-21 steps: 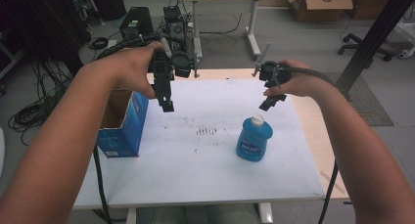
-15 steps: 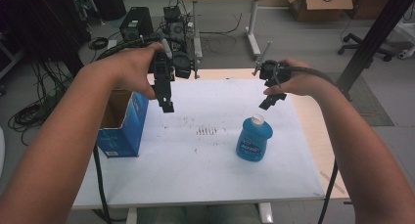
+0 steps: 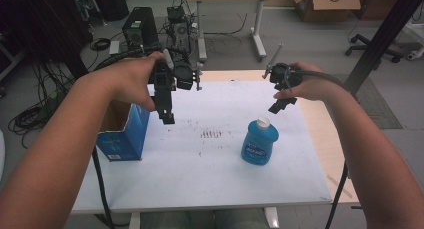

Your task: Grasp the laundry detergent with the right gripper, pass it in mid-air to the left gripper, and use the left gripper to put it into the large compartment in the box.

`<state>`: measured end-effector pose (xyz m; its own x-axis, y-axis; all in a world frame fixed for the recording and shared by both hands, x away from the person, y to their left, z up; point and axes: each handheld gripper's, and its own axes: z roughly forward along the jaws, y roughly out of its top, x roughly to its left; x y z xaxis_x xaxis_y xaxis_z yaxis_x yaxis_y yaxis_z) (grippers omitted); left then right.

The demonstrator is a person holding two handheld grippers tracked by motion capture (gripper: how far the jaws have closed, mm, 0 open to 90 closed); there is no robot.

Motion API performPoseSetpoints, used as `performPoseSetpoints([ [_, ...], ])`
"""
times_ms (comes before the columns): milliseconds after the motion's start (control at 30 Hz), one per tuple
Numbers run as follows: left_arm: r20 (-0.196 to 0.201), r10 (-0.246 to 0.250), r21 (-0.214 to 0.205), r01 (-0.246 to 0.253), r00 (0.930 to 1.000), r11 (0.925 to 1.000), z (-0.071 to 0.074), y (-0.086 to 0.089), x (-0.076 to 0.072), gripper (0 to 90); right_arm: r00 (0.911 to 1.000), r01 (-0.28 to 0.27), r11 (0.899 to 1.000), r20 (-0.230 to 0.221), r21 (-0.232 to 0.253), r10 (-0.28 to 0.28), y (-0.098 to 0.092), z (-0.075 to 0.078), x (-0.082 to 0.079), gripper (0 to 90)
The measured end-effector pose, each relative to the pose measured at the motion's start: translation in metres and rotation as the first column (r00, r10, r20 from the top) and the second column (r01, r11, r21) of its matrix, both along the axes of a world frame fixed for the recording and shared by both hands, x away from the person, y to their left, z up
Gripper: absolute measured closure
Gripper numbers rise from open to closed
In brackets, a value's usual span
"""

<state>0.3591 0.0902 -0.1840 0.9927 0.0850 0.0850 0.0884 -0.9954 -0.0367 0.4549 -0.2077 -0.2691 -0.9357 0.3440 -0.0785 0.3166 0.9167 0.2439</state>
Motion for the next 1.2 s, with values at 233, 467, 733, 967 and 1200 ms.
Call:
performPoseSetpoints([
  [233, -0.009, -0.010, 0.007, 0.010, 0.9999, 0.9999, -0.008, 0.001, -0.014, 0.3, 0.9999, 0.014, 1.000, 0.006, 0.014, -0.014, -0.010, 0.000, -0.005, 4.2],
  [467, -0.026, -0.030, 0.008, 0.030, 0.9992, 0.9995, -0.017, -0.002, -0.029, 0.3, 0.9999, 0.011, 1.000, 0.006, 0.012, -0.011, -0.015, -0.003, -0.012, 4.2],
  [733, -0.027, -0.040, -0.002, 0.040, 0.9989, 0.9992, -0.024, 0.002, -0.049, 0.4, 0.9998, 0.003, 1.000, 0.017, 0.025, -0.004, -0.017, 0.000, -0.016, 4.3],
  [967, -0.038, -0.025, -0.002, 0.024, 0.9990, 0.9997, -0.036, 0.010, -0.054, 0.4, 0.9996, 0.014, 0.999, 0.024, 0.034, -0.015, -0.024, 0.002, -0.022, 4.3],
  [1200, -0.039, -0.018, 0.000, 0.018, 0.9991, 0.9998, -0.042, 0.015, -0.056, 0.4, 0.9994, 0.019, 0.999, 0.028, 0.038, -0.020, -0.029, 0.002, -0.029, 4.3],
])
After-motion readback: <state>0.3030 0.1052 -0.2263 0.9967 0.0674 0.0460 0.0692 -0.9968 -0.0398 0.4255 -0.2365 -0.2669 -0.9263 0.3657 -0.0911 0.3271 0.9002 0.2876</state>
